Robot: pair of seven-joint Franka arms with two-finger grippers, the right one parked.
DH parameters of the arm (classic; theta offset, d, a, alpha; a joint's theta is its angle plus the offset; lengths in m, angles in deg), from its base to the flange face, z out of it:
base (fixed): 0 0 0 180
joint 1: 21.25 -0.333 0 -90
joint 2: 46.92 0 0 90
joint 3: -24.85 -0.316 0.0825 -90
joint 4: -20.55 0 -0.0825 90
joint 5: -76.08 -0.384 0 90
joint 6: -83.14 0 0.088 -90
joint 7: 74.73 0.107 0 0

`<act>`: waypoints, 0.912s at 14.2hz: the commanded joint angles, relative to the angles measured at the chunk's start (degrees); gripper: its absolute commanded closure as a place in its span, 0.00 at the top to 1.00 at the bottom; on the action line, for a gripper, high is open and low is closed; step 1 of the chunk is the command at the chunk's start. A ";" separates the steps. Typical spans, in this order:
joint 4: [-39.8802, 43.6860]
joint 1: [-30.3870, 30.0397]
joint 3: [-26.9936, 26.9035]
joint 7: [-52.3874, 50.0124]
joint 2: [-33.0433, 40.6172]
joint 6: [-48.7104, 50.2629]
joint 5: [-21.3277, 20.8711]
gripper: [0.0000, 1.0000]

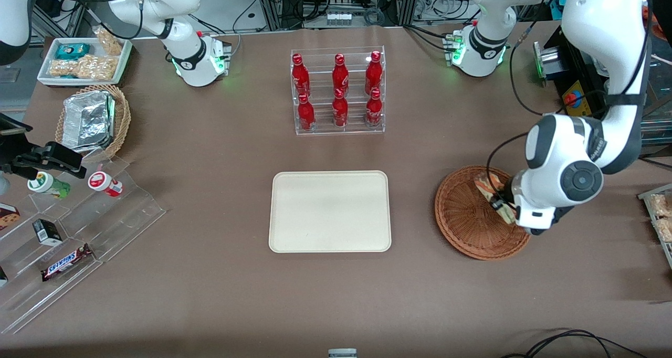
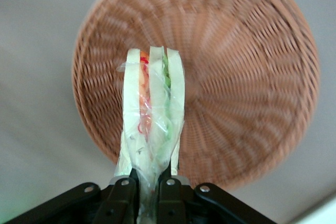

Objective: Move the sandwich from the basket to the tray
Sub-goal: 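Lift the sandwich and carry it over the cream tray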

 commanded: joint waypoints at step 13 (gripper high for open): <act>27.12 29.45 8.56 0.82 -24.81 -5.31 -16.97 0.06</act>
